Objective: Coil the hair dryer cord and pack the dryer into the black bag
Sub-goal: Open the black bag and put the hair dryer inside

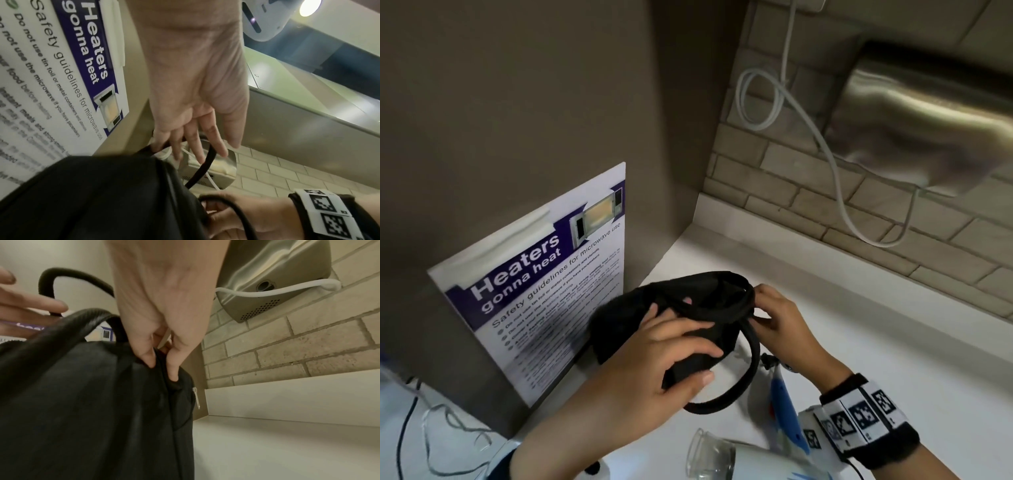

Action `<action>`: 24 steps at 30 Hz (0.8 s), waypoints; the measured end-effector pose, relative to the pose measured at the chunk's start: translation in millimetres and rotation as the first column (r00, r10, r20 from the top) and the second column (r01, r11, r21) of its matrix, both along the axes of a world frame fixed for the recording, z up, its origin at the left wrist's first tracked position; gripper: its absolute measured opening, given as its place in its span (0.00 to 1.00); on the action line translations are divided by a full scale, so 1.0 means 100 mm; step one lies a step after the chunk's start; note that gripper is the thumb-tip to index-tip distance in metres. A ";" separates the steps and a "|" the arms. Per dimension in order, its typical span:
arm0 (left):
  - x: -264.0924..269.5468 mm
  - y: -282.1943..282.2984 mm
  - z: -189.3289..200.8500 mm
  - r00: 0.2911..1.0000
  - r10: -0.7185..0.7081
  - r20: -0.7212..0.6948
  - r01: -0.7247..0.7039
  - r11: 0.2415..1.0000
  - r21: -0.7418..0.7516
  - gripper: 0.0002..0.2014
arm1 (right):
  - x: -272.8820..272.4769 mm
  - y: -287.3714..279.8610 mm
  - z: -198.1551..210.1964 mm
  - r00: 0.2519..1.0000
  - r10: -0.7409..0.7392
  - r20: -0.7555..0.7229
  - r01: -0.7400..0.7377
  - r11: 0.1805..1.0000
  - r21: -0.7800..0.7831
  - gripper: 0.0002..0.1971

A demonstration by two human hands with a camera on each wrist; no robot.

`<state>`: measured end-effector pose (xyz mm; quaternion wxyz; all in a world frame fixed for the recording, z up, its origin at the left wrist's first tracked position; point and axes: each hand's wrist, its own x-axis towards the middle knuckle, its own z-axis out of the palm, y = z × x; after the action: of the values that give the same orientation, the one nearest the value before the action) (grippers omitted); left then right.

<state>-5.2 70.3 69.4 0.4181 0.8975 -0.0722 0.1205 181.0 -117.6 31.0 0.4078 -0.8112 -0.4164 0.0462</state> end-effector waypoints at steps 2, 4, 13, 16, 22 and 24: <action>0.01 0.03 -0.01 0.999 0.036 0.036 -0.037 0.999 0.040 0.17 | -0.01 -0.03 -0.01 0.999 0.045 0.005 -0.045 0.999 -0.030 0.08; 0.02 0.09 -0.02 0.995 0.080 0.051 -0.083 0.995 0.059 0.19 | -0.04 -0.05 0.01 0.995 0.095 -0.028 -0.096 0.995 -0.034 0.07; 0.10 0.24 -0.26 0.976 0.210 -0.062 -0.207 0.977 0.047 0.21 | 0.08 -0.12 0.12 0.818 -0.097 -0.567 0.141 0.989 0.034 0.18; 0.11 0.19 -0.35 0.967 0.232 -0.106 -0.235 0.972 -0.021 0.18 | 0.12 -0.07 -0.01 0.811 -0.249 -0.529 0.156 0.964 -0.215 0.14; 0.10 0.20 -0.45 0.957 0.247 -0.150 -0.259 0.963 -0.069 0.13 | 0.16 0.14 -0.14 0.566 -0.277 -0.777 0.171 0.961 -0.218 0.21; 0.08 0.21 -0.46 0.958 0.242 -0.157 -0.258 0.962 -0.094 0.14 | 0.20 0.18 -0.12 0.611 -0.276 -0.742 0.236 0.958 -0.162 0.16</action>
<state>3.3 91.2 23.3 0.4537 0.8806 0.0792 0.1114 201.2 -99.6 19.1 0.5270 -0.7776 -0.0866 0.3318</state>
